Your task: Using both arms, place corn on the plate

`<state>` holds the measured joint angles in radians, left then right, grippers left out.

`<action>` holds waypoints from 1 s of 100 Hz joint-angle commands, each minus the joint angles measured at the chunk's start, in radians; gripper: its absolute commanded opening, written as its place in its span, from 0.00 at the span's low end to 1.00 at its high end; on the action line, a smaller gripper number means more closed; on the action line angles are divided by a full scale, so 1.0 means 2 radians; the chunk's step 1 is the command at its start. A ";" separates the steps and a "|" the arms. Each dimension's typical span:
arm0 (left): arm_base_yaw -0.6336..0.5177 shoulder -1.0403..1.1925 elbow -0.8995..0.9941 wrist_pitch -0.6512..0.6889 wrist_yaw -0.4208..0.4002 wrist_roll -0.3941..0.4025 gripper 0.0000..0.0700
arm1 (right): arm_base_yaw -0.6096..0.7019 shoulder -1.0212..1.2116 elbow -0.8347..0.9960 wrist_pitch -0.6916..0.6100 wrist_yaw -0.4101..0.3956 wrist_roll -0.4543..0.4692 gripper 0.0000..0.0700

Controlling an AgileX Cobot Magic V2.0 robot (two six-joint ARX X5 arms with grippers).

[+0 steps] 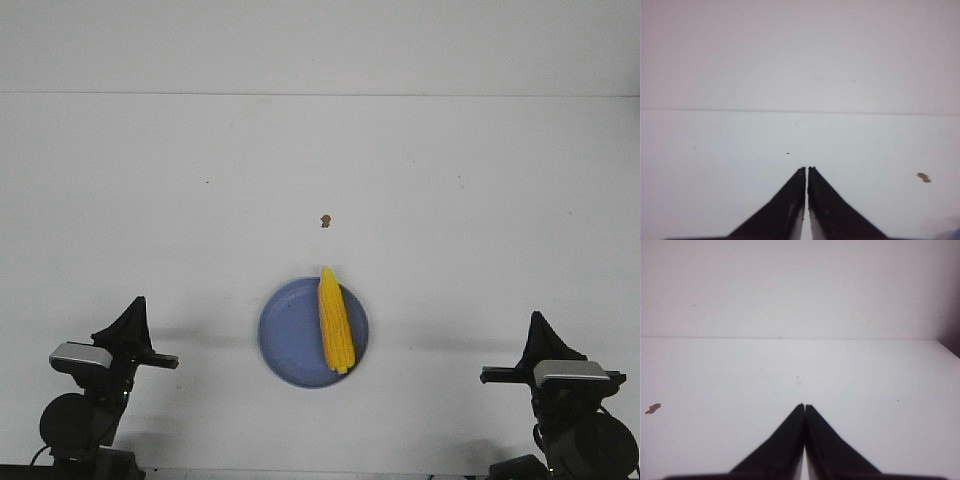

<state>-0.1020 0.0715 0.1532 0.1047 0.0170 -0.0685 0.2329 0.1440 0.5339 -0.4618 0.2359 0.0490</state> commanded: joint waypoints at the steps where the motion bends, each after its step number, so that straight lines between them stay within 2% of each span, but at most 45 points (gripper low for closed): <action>1: 0.002 -0.013 -0.013 0.009 -0.002 0.006 0.02 | 0.001 0.001 0.003 0.006 0.000 0.003 0.00; 12: 0.006 -0.035 -0.035 0.010 -0.002 0.006 0.02 | 0.001 0.001 0.003 0.006 0.000 0.003 0.00; 31: 0.009 -0.034 -0.069 0.053 -0.002 0.000 0.02 | 0.001 0.001 0.003 0.006 0.000 0.003 0.00; 100: 0.009 -0.034 -0.070 0.053 0.000 -0.004 0.02 | 0.001 0.001 0.003 0.006 0.000 0.003 0.00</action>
<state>-0.0853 0.0044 0.0334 0.1997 0.0174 -0.0700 0.2329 0.1440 0.5339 -0.4614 0.2359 0.0490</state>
